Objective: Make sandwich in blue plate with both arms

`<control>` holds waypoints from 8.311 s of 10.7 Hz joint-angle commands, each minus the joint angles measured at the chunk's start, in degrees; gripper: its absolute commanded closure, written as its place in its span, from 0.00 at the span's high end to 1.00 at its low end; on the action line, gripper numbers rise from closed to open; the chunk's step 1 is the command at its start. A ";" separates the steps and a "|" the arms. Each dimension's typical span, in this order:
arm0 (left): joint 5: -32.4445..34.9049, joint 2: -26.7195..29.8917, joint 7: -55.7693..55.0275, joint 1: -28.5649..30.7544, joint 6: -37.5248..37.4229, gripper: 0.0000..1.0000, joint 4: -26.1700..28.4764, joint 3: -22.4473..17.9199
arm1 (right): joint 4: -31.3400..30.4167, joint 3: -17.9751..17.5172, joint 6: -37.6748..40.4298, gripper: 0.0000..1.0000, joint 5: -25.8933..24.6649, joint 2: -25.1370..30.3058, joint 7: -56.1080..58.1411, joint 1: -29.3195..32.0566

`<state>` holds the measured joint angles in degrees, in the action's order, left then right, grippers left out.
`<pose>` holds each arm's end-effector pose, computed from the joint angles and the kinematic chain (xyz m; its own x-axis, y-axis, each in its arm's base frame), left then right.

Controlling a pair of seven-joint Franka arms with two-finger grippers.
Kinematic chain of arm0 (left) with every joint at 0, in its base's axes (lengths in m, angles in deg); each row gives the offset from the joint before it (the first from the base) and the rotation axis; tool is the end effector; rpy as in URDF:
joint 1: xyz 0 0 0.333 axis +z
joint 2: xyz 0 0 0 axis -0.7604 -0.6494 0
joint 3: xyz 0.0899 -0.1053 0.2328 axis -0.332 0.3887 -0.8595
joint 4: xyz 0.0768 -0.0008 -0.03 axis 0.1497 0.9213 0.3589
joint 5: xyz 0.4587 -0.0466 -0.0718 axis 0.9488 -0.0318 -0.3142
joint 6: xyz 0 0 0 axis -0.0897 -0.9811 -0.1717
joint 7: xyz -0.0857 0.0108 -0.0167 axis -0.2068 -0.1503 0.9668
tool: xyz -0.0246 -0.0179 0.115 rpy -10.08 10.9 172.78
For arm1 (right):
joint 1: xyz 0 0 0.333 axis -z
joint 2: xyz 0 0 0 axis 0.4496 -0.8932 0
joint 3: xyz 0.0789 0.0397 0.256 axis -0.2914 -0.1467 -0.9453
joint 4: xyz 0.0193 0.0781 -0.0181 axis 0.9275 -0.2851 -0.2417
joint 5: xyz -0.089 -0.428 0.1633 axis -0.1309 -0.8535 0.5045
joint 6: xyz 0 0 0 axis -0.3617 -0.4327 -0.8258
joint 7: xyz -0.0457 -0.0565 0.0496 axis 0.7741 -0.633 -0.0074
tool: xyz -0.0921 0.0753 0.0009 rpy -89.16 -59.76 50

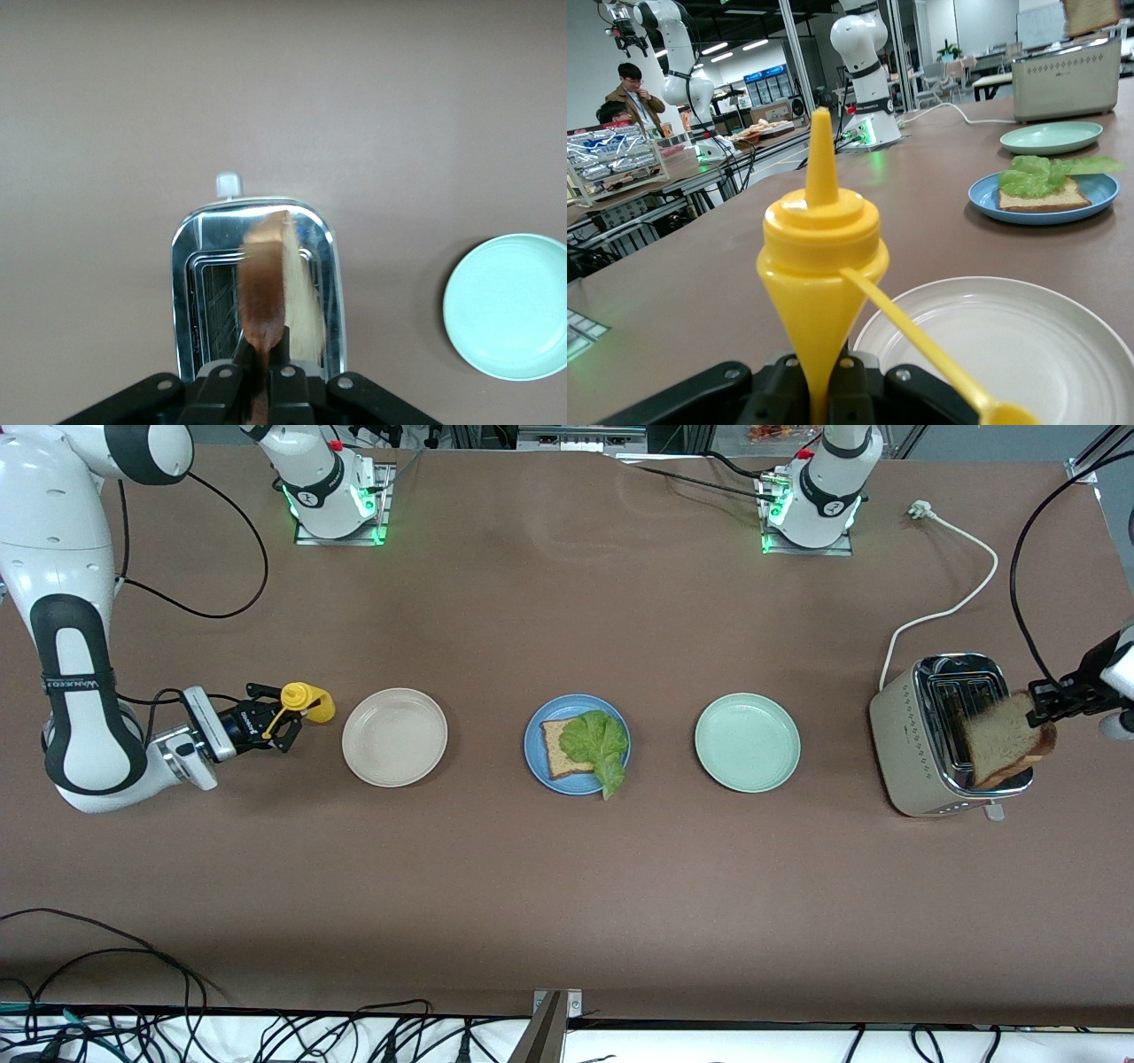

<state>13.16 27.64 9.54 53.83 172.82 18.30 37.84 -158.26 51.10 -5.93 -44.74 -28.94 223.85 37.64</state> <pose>0.6435 0.1271 0.4231 0.9973 0.0179 0.0708 0.0208 -0.9989 -0.0413 0.6057 -0.0500 0.0846 0.0354 0.3418 0.9391 0.8370 0.5033 -0.2147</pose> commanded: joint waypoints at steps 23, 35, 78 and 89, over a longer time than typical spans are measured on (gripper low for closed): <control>-30.02 -21.39 -26.24 -0.37 27.01 0.00 0.45 45.31 | 4.16 6.11 -5.90 1.00 -3.66 -3.44 3.05 1.91; -29.40 -33.55 -23.45 -0.03 39.72 0.00 2.56 49.11 | 5.23 7.16 -10.73 1.00 -21.05 15.44 -47.98 -4.93; -1.72 -0.50 -4.11 -3.63 -34.72 1.00 -26.44 7.54 | -3.64 2.51 -11.88 1.00 -47.09 49.38 -141.29 -12.07; -1.72 3.45 -4.20 -4.77 -33.06 1.00 -21.53 7.63 | -3.03 1.71 -16.01 1.00 -45.09 48.77 -139.54 -11.98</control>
<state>10.24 28.98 4.23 50.13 139.26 -5.52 45.91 -162.29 52.36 -22.41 -90.97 19.94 82.40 25.68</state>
